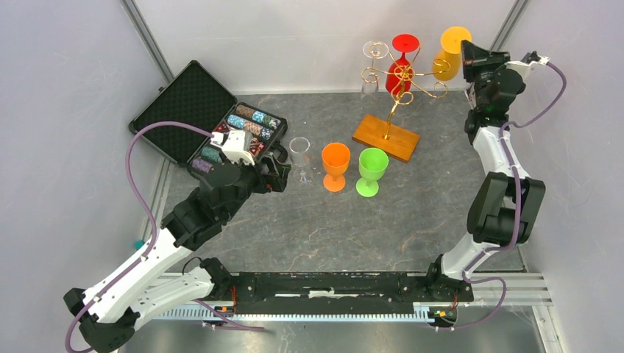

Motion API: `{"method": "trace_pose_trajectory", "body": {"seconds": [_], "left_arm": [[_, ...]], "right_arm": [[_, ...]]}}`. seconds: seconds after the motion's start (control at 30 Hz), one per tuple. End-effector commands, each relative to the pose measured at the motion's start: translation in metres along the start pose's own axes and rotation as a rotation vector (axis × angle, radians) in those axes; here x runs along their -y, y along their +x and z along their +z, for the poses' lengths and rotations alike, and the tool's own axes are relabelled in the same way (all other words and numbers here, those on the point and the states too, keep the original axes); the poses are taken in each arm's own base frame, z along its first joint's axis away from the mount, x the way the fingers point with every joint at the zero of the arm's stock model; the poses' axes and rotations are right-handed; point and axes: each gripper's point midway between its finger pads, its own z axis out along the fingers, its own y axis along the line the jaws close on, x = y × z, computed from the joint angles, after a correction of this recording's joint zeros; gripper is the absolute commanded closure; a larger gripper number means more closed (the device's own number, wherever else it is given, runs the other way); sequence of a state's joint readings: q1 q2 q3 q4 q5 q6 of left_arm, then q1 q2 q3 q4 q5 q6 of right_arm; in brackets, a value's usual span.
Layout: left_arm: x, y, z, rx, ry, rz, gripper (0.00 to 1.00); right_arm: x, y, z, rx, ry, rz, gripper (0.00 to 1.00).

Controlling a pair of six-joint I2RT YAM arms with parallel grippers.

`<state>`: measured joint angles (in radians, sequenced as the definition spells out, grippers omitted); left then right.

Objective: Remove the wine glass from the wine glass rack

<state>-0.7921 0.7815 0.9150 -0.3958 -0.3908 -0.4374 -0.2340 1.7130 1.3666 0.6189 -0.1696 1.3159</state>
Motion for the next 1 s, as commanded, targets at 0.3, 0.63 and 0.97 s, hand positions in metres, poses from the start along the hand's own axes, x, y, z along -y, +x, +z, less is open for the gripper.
{"method": "trace_pose_trajectory", "body": {"seconds": [0.3,0.63,0.97], "left_arm": [[0.01,-0.012,-0.005,0.042,0.054,-0.027,0.0],[0.058,-0.033,-0.016,0.057,0.294,-0.027,0.0],[0.129,-0.052,-0.02,0.007,0.594,-0.135,0.0]], "right_arm": [[-0.12,-0.078,-0.086,0.331,-0.087,-0.382,1.0],[-0.182,-0.034,-0.17,0.099,-0.209,-0.349,1.0],[-0.267,0.005,-0.262,-0.102,-0.502,-0.26,1.0]]}}
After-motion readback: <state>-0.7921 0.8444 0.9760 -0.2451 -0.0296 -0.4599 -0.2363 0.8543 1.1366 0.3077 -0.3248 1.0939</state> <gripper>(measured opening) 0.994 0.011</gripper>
